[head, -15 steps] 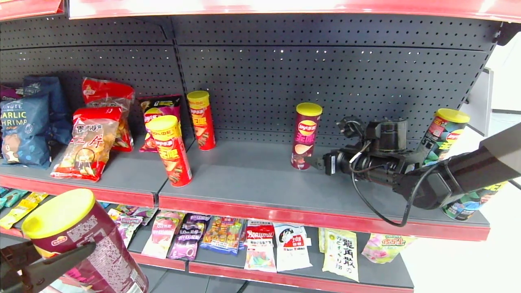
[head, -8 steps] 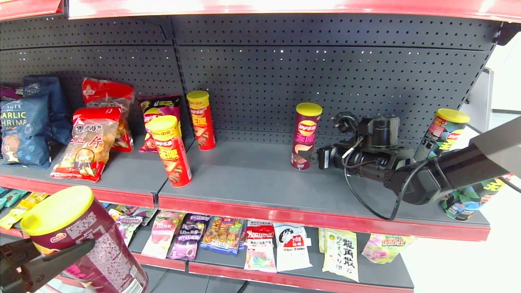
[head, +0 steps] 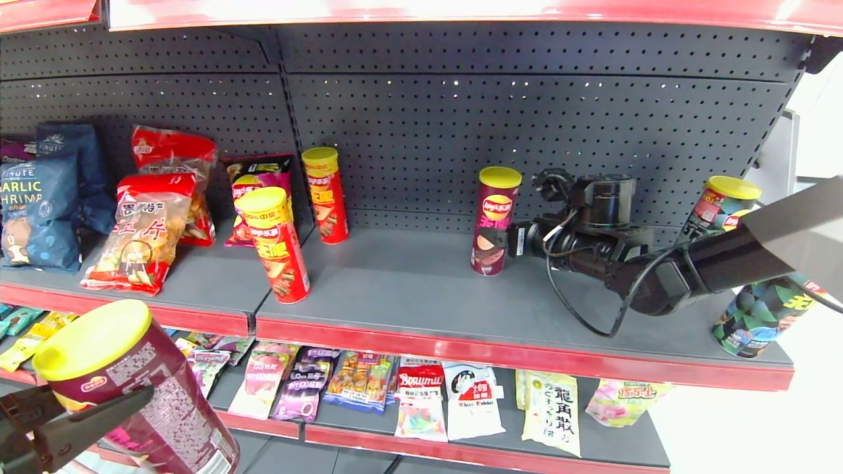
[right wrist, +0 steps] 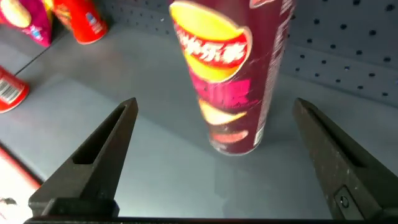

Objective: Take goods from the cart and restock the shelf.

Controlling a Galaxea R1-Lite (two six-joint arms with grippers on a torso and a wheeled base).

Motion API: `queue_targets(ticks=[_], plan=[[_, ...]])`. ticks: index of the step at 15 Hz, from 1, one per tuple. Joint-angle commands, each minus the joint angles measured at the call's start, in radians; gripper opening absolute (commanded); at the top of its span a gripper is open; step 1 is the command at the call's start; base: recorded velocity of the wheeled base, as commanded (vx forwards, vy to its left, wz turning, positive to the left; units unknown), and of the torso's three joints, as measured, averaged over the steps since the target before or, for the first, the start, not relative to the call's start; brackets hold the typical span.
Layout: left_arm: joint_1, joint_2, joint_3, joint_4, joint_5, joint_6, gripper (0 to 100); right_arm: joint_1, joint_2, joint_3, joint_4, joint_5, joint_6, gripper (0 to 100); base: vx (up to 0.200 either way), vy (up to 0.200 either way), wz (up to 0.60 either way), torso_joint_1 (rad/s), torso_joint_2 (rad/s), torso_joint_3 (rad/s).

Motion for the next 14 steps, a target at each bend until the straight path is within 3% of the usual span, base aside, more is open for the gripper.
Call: queue_targets(ticks=[1,14], plan=[[0.000,0.001,-0.001,0.000,-0.001,0.000,0,0.001,0.022,-0.038,-0.001,-0.007,0.001,100,0.000,0.000,0.00,0.000,0.00,0.000],[0.002,0.005,-0.010,0.002,0.001,-0.005,0,0.012,0.114,-0.163,0.008,-0.044,0.020,100,0.000,0.000,0.00,0.000,0.00,0.000]])
